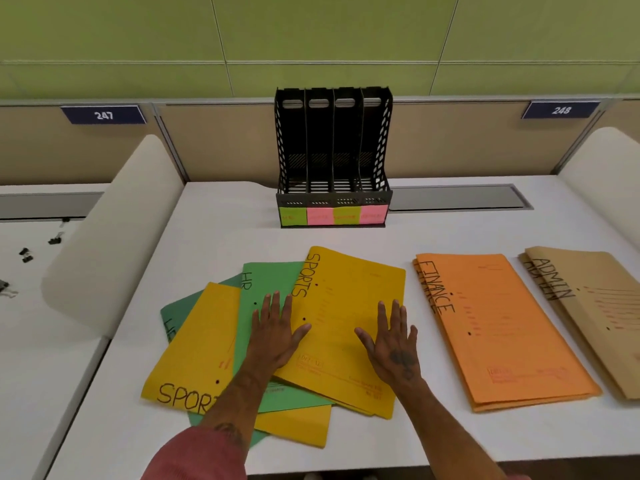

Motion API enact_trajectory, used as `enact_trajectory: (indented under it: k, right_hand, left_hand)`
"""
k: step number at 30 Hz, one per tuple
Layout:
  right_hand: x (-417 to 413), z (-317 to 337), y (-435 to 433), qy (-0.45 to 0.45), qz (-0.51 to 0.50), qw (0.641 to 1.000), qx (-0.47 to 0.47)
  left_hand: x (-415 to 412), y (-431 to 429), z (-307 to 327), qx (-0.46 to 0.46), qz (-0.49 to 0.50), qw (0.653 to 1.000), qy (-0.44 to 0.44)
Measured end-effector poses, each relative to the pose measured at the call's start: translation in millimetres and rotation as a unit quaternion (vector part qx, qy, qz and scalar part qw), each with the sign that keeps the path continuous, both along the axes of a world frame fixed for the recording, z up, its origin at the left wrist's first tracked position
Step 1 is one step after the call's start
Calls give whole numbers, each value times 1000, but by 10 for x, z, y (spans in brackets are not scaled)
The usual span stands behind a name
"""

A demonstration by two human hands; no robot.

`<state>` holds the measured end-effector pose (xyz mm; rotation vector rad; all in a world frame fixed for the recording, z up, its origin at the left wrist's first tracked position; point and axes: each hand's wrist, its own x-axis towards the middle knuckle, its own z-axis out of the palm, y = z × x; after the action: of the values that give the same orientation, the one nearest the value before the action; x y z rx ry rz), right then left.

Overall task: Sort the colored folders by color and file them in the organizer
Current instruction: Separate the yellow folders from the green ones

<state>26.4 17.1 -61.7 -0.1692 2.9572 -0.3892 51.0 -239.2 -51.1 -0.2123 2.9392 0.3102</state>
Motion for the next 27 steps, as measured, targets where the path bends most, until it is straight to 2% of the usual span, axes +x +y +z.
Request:
enact_trajectory:
  k: [4, 7, 15, 17, 23, 27]
  right_hand:
    - [33, -97, 42, -39, 2, 999, 10]
    - [65, -169, 70, -65, 12, 998, 17]
    - [90, -208, 80, -89, 31, 996, -3]
    - [88, -196, 80, -98, 32, 994, -20]
    - [45, -150, 89, -125, 34, 989, -65]
    - [36, -95, 141, -136, 57, 987, -68]
  left_hand:
    - [-9, 43, -38, 46, 9, 999, -21]
    - [-19, 98, -45, 114, 44, 992, -34]
    - [-177, 238, 72, 323, 178, 929, -41]
    - [-252, 221, 114, 338, 200, 919, -40]
    - [-301, 201, 176, 334, 203, 919, -53]
    - [-190, 214, 171, 377, 218, 899, -37]
